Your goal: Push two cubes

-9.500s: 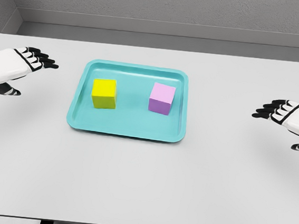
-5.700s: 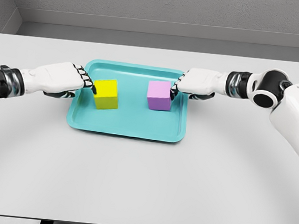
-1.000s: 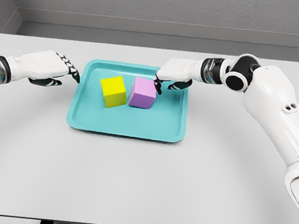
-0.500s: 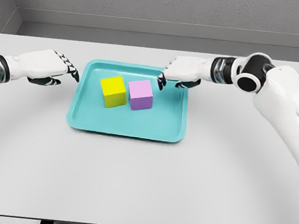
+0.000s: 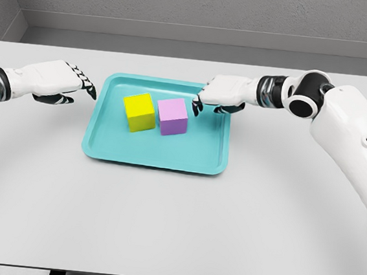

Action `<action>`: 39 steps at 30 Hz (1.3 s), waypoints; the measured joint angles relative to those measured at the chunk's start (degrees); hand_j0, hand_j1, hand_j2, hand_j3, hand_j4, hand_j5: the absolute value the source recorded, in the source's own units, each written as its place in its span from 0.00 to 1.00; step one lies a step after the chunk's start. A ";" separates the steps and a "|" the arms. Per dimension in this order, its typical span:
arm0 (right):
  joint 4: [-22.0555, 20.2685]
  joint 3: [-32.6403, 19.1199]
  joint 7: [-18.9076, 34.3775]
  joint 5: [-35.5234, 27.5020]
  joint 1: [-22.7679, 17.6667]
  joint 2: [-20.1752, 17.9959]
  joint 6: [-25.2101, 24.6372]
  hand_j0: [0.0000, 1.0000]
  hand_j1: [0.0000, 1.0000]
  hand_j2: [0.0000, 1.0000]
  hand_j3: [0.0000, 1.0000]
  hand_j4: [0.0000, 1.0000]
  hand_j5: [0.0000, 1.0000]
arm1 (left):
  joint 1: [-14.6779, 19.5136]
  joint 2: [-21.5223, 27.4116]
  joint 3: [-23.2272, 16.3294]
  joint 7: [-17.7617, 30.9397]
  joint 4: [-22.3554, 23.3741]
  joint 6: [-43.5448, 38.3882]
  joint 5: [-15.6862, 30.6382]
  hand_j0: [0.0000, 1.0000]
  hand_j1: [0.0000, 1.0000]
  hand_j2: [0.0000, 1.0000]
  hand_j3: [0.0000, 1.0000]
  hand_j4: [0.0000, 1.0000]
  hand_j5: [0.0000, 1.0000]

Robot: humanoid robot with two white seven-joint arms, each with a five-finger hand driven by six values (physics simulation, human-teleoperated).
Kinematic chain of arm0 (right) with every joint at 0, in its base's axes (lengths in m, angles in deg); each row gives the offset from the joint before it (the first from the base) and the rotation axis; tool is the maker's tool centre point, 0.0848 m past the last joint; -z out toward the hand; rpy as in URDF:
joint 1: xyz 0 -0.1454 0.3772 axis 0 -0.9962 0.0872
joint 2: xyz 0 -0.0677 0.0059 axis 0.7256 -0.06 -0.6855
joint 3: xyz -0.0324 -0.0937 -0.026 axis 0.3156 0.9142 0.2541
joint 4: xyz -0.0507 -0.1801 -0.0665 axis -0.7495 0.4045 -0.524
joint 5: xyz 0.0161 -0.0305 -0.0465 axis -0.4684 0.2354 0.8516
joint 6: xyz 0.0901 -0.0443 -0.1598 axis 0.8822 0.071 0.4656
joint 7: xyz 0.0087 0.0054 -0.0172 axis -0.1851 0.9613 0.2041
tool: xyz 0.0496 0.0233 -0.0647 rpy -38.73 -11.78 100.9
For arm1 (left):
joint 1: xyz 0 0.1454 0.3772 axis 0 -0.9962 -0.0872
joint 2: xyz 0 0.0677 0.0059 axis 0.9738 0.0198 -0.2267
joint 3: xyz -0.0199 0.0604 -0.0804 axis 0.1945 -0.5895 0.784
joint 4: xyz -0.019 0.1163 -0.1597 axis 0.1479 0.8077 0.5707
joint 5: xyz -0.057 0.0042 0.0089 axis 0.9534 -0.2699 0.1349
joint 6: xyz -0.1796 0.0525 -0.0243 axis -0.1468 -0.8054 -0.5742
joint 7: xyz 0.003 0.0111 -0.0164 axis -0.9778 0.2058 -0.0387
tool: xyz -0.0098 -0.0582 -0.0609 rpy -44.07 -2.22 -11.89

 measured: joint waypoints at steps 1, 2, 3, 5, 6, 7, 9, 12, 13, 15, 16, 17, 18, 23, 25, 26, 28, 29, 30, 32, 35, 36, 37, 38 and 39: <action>0.29 0.12 0.00 0.02 0.00 0.23 0.00 0.59 0.59 0.59 0.59 0.59 0.59 | 0.00 -0.04 0.00 0.00 0.01 0.00 0.00 0.64 0.64 0.64 0.64 0.64 0.64; 0.71 0.29 0.00 0.04 0.00 0.59 0.00 0.58 0.58 0.58 0.58 0.58 0.58 | 0.09 -0.15 0.00 0.01 0.08 0.00 -0.01 0.64 0.64 0.64 0.64 0.64 0.64; 1.05 0.53 0.00 0.10 0.00 0.88 0.00 0.58 0.58 0.58 0.58 0.58 0.58 | 0.09 -0.28 0.03 0.02 0.30 0.00 -0.02 0.64 0.64 0.64 0.64 0.64 0.64; 1.58 0.84 0.00 0.19 -0.09 1.40 0.00 0.58 0.58 0.58 0.58 0.58 0.58 | 0.18 -0.48 0.12 0.04 0.89 0.00 -0.05 0.64 0.64 0.64 0.64 0.64 0.64; 1.75 0.93 0.00 0.22 -0.09 1.58 0.00 0.58 0.58 0.58 0.58 0.58 0.58 | 0.18 -0.53 0.16 0.05 1.09 0.00 -0.06 0.64 0.64 0.64 0.64 0.64 0.64; 1.93 1.00 0.00 0.23 -0.18 1.71 0.00 0.58 0.58 0.58 0.58 0.58 0.58 | 0.18 -0.63 0.19 0.06 1.33 0.00 -0.07 0.64 0.64 0.64 0.64 0.64 0.64; 2.27 1.08 0.00 0.29 -0.35 2.02 0.01 0.58 0.58 0.58 0.58 0.58 0.58 | 0.53 -0.90 0.23 0.06 1.66 0.00 -0.07 0.65 0.65 0.65 0.65 0.65 0.65; 3.24 1.16 0.01 0.36 0.09 3.06 -0.03 0.58 0.58 0.58 0.58 0.58 0.58 | 1.32 -1.52 0.23 0.07 1.97 -0.01 -0.07 0.65 0.65 0.65 0.65 0.65 0.65; 3.55 1.18 0.01 0.37 0.18 3.47 -0.04 0.58 0.58 0.58 0.58 0.58 0.58 | 1.41 -1.79 0.22 0.07 2.23 -0.01 -0.09 0.65 0.65 0.65 0.65 0.65 0.65; 3.95 1.19 0.01 0.41 0.35 4.12 -0.04 0.58 0.58 0.58 0.58 0.58 0.58 | 1.84 -2.14 0.20 0.07 2.80 -0.01 -0.12 0.65 0.65 0.65 0.65 0.65 0.65; 4.09 1.18 0.01 0.42 0.35 4.33 -0.03 0.58 0.58 0.58 0.58 0.58 0.58 | 1.93 -2.25 0.19 0.07 3.12 -0.01 -0.14 0.65 0.65 0.65 0.65 0.65 0.65; 4.19 1.18 0.00 0.43 0.35 4.48 -0.02 0.58 0.58 0.58 0.58 0.58 0.58 | 2.11 -2.32 0.18 0.07 3.40 -0.01 -0.15 0.65 0.65 0.65 0.65 0.65 0.65; 4.25 1.17 0.01 0.44 0.35 4.58 -0.02 0.58 0.58 0.58 0.58 0.58 0.58 | 2.46 -2.46 0.16 0.07 3.80 -0.01 -0.15 0.65 0.65 0.65 0.65 0.65 0.65; 4.42 1.14 0.00 0.44 0.44 4.68 -0.02 0.58 0.58 0.58 0.58 0.58 0.58 | 3.08 -3.14 0.08 0.07 5.42 0.00 -0.19 0.65 0.65 0.65 0.65 0.65 0.65; 4.38 1.11 0.00 0.37 0.44 4.33 -0.02 0.58 0.58 0.58 0.58 0.58 0.58 | 3.08 -3.18 0.08 0.07 5.61 0.00 -0.16 0.65 0.65 0.65 0.65 0.65 0.65; 4.15 1.08 0.00 0.19 0.44 3.68 -0.01 0.58 0.58 0.58 0.58 0.58 0.58 | 3.08 -3.17 0.10 0.07 5.66 0.01 -0.14 0.65 0.65 0.65 0.65 0.65 0.65; 2.71 0.97 0.00 -0.08 0.18 1.78 0.01 0.58 0.58 0.58 0.58 0.58 0.58 | 3.16 -3.17 0.12 0.07 5.73 0.00 -0.14 0.65 0.65 0.65 0.65 0.65 0.65; 1.00 0.81 0.00 -0.16 0.00 0.55 0.02 0.58 0.58 0.58 0.58 0.58 0.58 | 3.08 -3.18 0.13 0.07 5.76 0.00 -0.14 0.65 0.65 0.65 0.65 0.65 0.65; -0.65 0.67 0.00 -0.25 0.00 -0.45 0.01 0.58 0.58 0.58 0.58 0.58 0.58 | 3.08 -3.13 0.14 0.07 5.77 0.00 -0.13 0.65 0.65 0.65 0.65 0.65 0.65; -3.52 0.48 0.00 -0.39 0.00 -1.84 0.01 0.58 0.58 0.58 0.58 0.58 0.58 | 3.08 -2.96 0.16 0.07 5.77 0.00 -0.08 0.65 0.65 0.65 0.65 0.65 0.65; -9.83 0.31 0.00 -0.86 -0.53 -4.28 0.01 0.58 0.58 0.58 0.58 0.58 0.58 | 3.16 -2.84 0.18 0.07 5.78 0.00 -0.04 0.65 0.65 0.65 0.65 0.65 0.65; -12.17 0.30 0.00 -1.08 -1.32 -5.28 0.01 0.58 0.58 0.58 0.58 0.58 0.58 | 3.25 -2.84 0.18 0.07 5.81 0.01 -0.05 0.65 0.65 0.65 0.65 0.65 0.65; -14.26 0.31 0.00 -1.34 -2.02 -6.28 0.02 0.58 0.58 0.58 0.58 0.58 0.58 | 3.43 -2.89 0.18 0.07 5.84 0.00 -0.06 0.65 0.65 0.65 0.65 0.65 0.65; -16.25 0.32 0.00 -1.66 -2.63 -7.34 0.01 0.58 0.58 0.58 0.58 0.58 0.58 | 3.43 -3.00 0.16 0.07 5.92 0.00 -0.06 0.65 0.65 0.65 0.65 0.65 0.65; -18.20 0.34 0.00 -2.02 -3.69 -8.53 0.02 0.58 0.58 0.58 0.58 0.58 0.58 | 3.52 -3.12 0.13 0.07 6.01 0.00 -0.10 0.65 0.65 0.65 0.65 0.65 0.65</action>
